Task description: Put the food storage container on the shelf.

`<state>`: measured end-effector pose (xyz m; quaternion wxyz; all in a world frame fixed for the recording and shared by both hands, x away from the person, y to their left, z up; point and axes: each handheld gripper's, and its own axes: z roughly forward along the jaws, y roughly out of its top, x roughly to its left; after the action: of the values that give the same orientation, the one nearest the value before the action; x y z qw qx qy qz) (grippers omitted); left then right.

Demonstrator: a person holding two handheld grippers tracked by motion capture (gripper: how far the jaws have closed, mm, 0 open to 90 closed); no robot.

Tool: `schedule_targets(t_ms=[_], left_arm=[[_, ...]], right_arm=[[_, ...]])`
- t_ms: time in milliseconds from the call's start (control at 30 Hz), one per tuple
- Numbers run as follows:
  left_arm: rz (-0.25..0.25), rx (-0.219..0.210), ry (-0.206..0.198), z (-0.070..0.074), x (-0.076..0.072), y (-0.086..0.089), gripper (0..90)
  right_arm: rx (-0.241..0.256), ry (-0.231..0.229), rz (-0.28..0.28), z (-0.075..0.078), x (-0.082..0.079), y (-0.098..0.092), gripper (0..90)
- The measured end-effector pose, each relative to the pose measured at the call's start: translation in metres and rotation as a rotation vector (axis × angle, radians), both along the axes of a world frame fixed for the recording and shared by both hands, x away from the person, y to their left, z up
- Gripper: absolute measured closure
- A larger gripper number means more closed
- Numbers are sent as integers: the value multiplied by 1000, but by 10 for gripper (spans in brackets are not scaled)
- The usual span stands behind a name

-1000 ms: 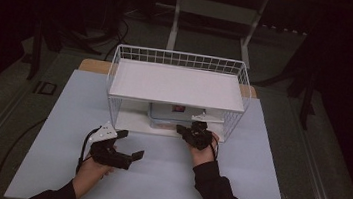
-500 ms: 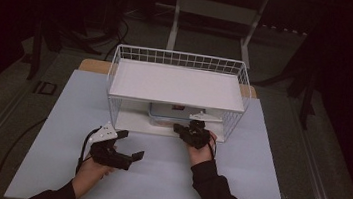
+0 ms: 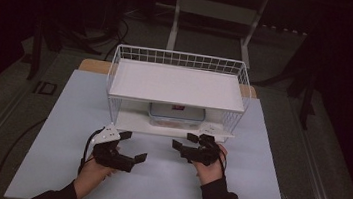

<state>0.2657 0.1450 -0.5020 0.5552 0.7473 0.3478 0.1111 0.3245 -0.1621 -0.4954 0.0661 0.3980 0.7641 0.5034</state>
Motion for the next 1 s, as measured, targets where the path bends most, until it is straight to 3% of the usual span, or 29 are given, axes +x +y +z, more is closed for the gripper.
schedule_targets(t_ms=[600, 1000], left_arm=[[-13, 5, -21, 4, -9, 9, 7], [-36, 22, -17, 2, -20, 12, 7]], right_arm=[[-23, -79, -37, 5, -46, -46, 178], [-53, -79, -33, -2, -68, -70, 176]])
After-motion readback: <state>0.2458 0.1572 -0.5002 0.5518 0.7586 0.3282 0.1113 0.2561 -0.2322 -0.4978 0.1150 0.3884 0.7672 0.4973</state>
